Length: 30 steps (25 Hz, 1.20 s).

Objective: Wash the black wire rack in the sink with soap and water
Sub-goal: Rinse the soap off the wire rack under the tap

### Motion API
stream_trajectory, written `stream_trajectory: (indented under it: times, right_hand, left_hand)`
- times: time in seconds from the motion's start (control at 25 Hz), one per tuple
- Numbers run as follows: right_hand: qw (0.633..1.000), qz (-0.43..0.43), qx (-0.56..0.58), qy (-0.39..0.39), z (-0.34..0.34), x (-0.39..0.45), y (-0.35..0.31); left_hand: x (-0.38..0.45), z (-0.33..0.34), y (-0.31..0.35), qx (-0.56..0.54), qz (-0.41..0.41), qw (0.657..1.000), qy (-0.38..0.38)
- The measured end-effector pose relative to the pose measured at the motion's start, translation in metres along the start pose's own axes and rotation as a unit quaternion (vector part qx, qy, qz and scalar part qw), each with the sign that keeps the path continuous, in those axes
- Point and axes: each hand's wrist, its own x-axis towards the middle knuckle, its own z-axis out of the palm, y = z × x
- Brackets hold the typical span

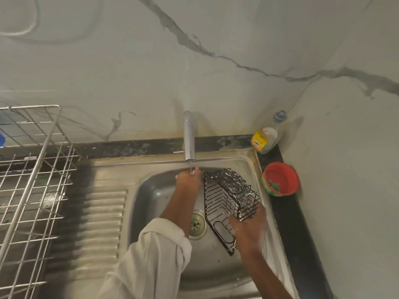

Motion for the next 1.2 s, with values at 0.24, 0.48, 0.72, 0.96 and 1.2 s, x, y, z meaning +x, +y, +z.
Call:
stream_trajectory:
  times: [0.24, 0.48, 0.72, 0.96, 1.2]
  right_hand:
    - [1.000, -0.013, -0.027, -0.007, -0.006, 0.006, -0.001]
    - [0.998, -0.016, -0.042, -0.036, -0.003, 0.010, -0.002]
    - [0.995, -0.058, -0.032, -0.071, 0.001, 0.019, -0.011]
    - [0.993, -0.098, -0.056, -0.037, 0.030, -0.021, -0.033]
    - [0.956, -0.096, -0.129, -0.243, 0.009, -0.020, -0.040]
  left_hand:
    - [-0.004, 0.000, 0.019, 0.385, 0.142, 0.912, 0.024]
    - [-0.016, -0.005, 0.014, 0.291, 0.140, 0.946, 0.027]
    - [-0.063, -0.015, 0.005, -0.055, 0.025, 0.991, -0.119]
    - [-0.108, -0.031, -0.015, 0.056, 0.151, 0.980, -0.116]
    - [-0.130, -0.056, -0.005, -0.034, 0.117, 0.982, -0.142]
